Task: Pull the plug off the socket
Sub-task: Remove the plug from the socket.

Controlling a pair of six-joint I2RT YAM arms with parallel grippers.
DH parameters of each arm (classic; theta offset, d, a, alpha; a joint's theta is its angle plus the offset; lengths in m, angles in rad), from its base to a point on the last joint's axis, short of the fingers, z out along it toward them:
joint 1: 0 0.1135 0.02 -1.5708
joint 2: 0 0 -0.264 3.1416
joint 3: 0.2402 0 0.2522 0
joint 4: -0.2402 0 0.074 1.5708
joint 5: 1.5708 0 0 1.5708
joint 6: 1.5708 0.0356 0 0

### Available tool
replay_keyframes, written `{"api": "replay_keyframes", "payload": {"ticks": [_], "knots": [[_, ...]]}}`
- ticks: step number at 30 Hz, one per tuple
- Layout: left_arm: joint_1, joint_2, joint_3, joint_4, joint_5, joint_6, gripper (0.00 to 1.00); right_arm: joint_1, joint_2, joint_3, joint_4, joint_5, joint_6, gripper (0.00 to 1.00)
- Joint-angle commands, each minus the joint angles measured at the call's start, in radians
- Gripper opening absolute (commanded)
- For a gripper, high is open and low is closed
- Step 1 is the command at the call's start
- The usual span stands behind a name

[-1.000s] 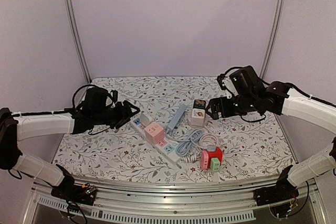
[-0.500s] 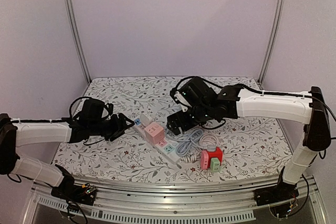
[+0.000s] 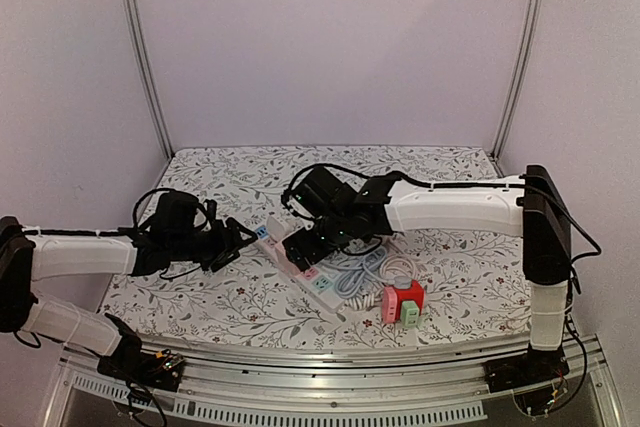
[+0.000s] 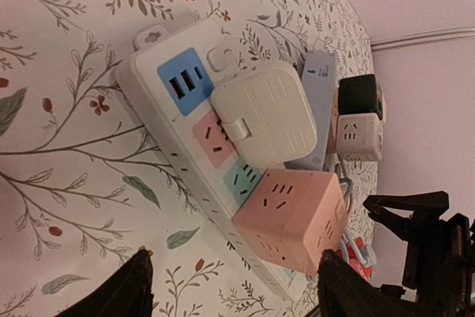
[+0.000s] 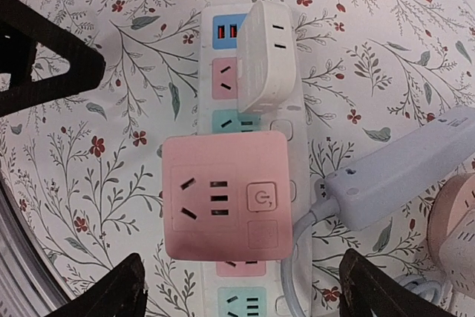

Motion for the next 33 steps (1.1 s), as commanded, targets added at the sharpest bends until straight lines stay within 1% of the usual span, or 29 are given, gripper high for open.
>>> {"api": "replay_keyframes", "payload": {"ticks": [1,7,12,16,21,23,25,26,28,33], "knots": [[0.011,0.014,-0.026,0.028,0.009,-0.017,0.74,0.007,0.075,0.062,-0.020,-0.010,-0.033,0.88],[0.011,0.018,-0.029,0.035,0.020,-0.024,0.74,0.007,0.148,0.127,-0.029,-0.020,-0.050,0.86],[0.010,0.003,-0.038,0.043,0.021,-0.036,0.74,0.007,0.206,0.181,-0.049,0.004,-0.057,0.86],[0.010,-0.004,-0.045,0.042,0.021,-0.037,0.74,0.008,0.237,0.210,-0.054,-0.011,-0.083,0.80],[0.009,-0.020,-0.055,0.038,0.023,-0.041,0.74,0.008,0.258,0.232,-0.051,-0.010,-0.090,0.65],[0.009,-0.030,-0.058,0.034,0.021,-0.042,0.74,0.008,0.260,0.233,-0.051,0.001,-0.086,0.55],[0.009,-0.041,-0.062,0.030,0.022,-0.042,0.74,0.007,0.257,0.231,-0.048,0.004,-0.080,0.42],[0.009,-0.046,-0.063,0.030,0.023,-0.041,0.74,0.007,0.249,0.222,-0.039,0.004,-0.072,0.38],[0.009,-0.052,-0.064,0.029,0.027,-0.041,0.74,0.008,0.225,0.187,0.004,-0.001,-0.052,0.33],[0.008,-0.070,-0.080,0.062,0.049,-0.057,0.75,0.008,0.097,0.053,0.148,-0.023,0.013,0.29]]}}
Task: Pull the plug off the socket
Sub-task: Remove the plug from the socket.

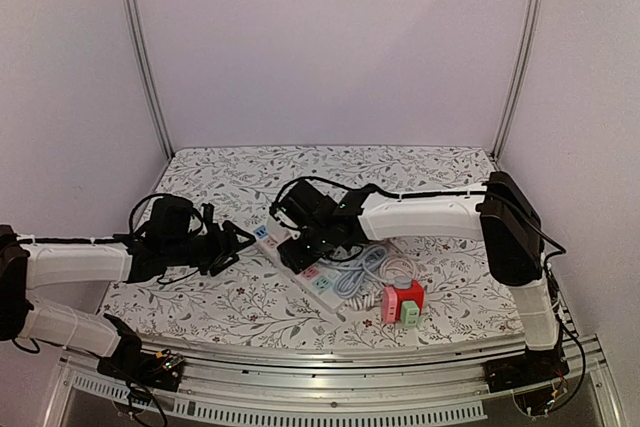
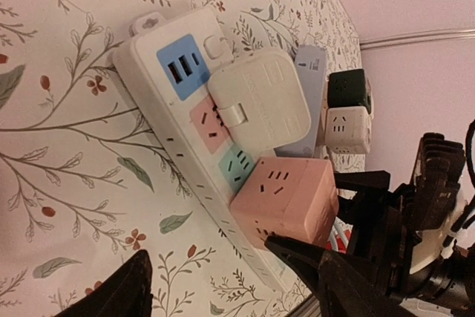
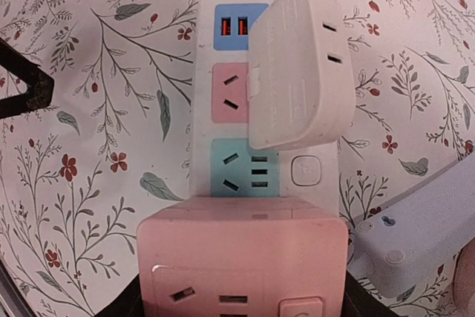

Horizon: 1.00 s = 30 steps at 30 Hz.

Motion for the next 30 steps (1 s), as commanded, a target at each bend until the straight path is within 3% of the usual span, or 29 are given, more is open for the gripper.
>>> {"api": "replay_keyframes", "payload": {"ticks": [1,14,18,30], "knots": [[0.008,-0.022,-0.029,0.046,0.030,-0.023,0.75,0.006,-0.133,-0.107,0.150,-0.026,0.077,0.28],[0.002,-0.067,-0.024,0.103,0.083,-0.030,0.80,0.007,-0.314,-0.234,0.322,-0.100,0.178,0.25],[-0.002,-0.055,-0.018,0.125,0.097,-0.020,0.75,0.007,-0.340,-0.252,0.334,-0.127,0.190,0.25],[-0.023,0.035,0.038,0.200,0.124,-0.025,0.74,0.007,-0.388,-0.303,0.383,-0.222,0.210,0.25]]}}
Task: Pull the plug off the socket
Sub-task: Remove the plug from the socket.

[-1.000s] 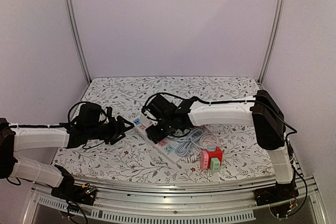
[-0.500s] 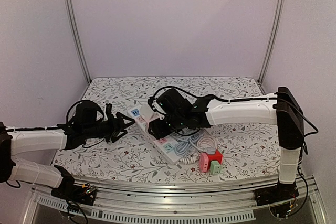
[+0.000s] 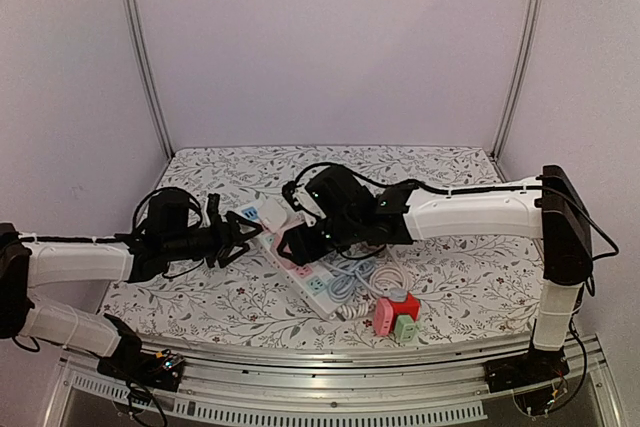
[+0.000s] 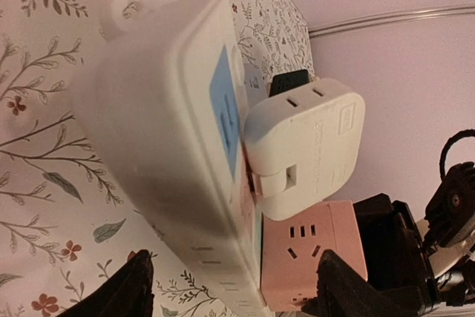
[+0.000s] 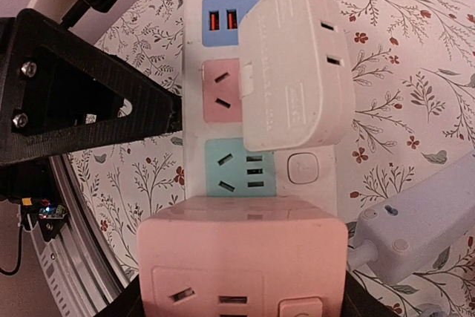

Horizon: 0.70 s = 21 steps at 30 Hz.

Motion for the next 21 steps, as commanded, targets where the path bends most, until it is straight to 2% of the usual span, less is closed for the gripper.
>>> {"api": "replay_keyframes", "payload": {"ticks": [1,15,21], "knots": [[-0.016,0.042,0.049,0.044,0.020,0.006,0.73,0.008,-0.104,-0.003,0.120,-0.046,0.046,0.25],[-0.062,0.092,0.054,0.074,-0.019,-0.035,0.59,0.008,-0.125,-0.013,0.122,-0.036,0.073,0.25],[-0.072,0.112,0.067,0.092,-0.021,-0.043,0.50,0.008,-0.125,-0.016,0.122,-0.039,0.071,0.25]]}}
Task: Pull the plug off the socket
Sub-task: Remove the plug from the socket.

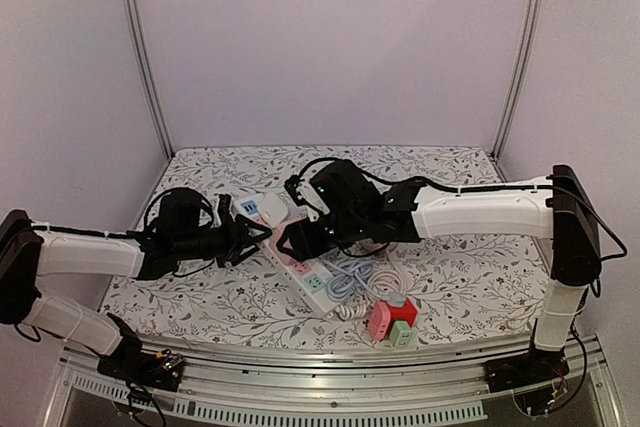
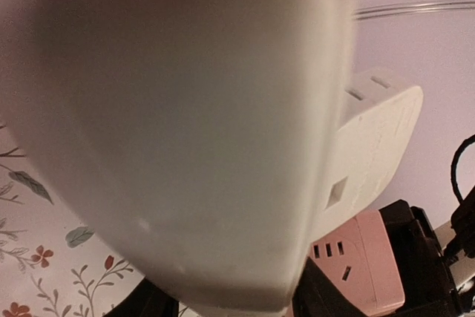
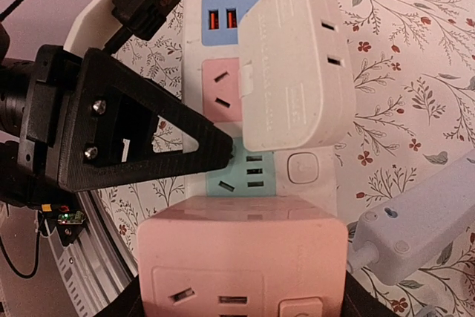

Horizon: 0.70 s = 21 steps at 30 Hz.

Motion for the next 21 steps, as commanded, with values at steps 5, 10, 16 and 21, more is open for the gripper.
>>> {"api": "replay_keyframes", "payload": {"ticks": [5,10,16,21], "knots": [[-0.023,0.030,0.031,0.035,-0.012,-0.002,0.38,0.007,-0.082,0.000,0.104,-0.017,0.037,0.25],[-0.027,0.033,0.024,0.045,-0.015,0.002,0.26,0.004,-0.077,-0.011,0.108,-0.009,0.048,0.25],[-0.031,0.031,0.018,0.056,-0.014,0.010,0.10,0.002,-0.065,-0.021,0.116,0.009,0.073,0.25],[-0.032,0.026,0.016,0.058,-0.014,0.010,0.06,-0.015,-0.067,-0.050,0.147,0.012,0.110,0.24]]}}
